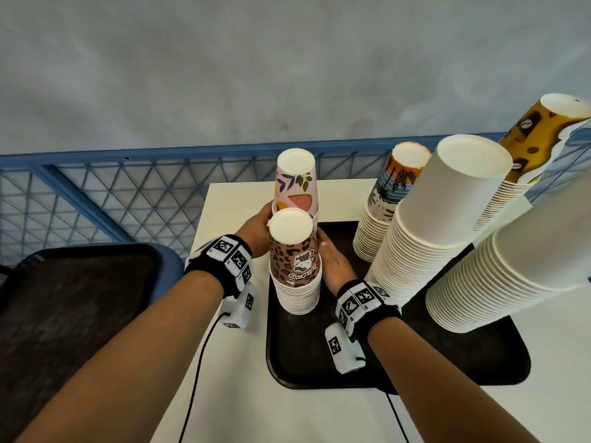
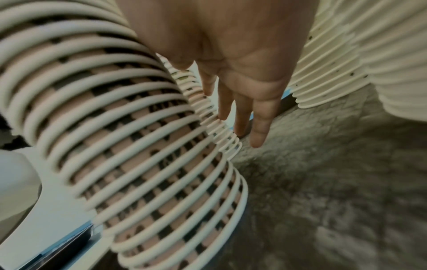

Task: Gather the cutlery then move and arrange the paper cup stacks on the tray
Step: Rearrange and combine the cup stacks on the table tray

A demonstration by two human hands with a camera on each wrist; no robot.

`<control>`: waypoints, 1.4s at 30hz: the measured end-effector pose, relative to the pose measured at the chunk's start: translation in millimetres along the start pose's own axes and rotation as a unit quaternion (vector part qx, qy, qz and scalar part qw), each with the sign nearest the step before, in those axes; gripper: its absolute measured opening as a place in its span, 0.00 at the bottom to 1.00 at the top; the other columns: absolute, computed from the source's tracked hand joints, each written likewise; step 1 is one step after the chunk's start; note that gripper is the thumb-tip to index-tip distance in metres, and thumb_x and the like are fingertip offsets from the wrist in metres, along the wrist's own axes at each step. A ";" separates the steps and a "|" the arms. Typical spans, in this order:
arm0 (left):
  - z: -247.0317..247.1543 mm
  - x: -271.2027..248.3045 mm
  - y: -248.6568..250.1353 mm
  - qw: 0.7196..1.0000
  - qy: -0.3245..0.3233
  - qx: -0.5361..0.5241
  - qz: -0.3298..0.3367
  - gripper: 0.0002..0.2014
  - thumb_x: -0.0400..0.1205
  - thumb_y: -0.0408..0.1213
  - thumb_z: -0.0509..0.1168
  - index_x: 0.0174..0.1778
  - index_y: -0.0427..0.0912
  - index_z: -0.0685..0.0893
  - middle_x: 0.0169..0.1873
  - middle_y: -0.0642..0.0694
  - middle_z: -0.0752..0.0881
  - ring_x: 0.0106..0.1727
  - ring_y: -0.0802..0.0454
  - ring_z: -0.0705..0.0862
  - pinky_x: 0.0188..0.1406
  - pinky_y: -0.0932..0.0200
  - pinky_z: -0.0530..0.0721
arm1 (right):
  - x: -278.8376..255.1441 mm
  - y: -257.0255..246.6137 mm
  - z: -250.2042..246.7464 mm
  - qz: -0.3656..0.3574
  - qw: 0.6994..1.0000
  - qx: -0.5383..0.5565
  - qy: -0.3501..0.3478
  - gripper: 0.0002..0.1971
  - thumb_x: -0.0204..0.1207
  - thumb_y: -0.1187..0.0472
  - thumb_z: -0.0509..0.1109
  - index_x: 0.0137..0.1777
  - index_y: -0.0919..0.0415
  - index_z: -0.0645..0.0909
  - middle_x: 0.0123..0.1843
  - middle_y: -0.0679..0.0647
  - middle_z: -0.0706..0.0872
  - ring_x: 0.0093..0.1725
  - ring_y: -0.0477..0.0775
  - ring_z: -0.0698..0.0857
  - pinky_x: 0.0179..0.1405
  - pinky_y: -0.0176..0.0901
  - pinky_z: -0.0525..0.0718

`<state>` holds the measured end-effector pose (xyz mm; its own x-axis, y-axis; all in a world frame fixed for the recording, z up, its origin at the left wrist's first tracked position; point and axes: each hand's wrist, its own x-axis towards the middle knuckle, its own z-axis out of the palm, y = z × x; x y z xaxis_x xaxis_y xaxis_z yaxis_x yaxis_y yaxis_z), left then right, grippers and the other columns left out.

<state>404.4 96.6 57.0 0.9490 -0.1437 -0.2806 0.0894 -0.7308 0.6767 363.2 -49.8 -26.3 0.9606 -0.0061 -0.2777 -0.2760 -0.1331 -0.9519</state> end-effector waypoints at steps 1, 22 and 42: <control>0.6 0.5 -2.6 1.000 -0.006 0.022 -0.007 0.28 0.79 0.16 0.57 0.76 0.31 0.62 0.72 0.32 0.73 0.72 0.38 0.73 0.54 0.65 0.72 | -3.7 0.2 -1.8 0.000 1.000 -0.009 -0.003 0.21 0.86 0.54 0.47 0.79 0.49 0.61 0.76 0.55 0.73 0.76 0.54 0.70 0.79 0.50 0.63; 99.1 -112.2 63.2 0.991 0.023 -0.130 0.030 0.19 0.83 0.42 0.60 0.70 0.40 0.74 0.60 0.46 0.80 0.55 0.53 0.80 0.50 0.76 0.72 | -153.0 23.8 -93.0 -0.041 0.965 -0.168 0.199 0.19 0.67 0.58 0.78 0.49 0.60 0.71 0.41 0.54 0.76 0.36 0.49 0.74 0.37 0.32 0.74; 132.0 -21.8 91.8 0.979 0.080 -0.185 -0.019 0.43 0.73 0.42 0.73 0.80 0.45 0.56 0.79 0.44 0.65 0.79 0.47 0.64 0.78 0.51 0.64 | -81.2 14.2 -111.4 -0.093 0.958 -0.095 0.255 0.49 0.62 0.61 0.81 0.78 0.63 0.54 0.77 0.60 0.67 0.77 0.59 0.66 0.76 0.43 0.61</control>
<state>351.9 -55.4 35.4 0.9756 0.0072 -0.2194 0.2003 -0.4378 0.8765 284.8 -161.6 -2.8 0.8962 -0.4420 0.0391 -0.1354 -0.3563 -0.9245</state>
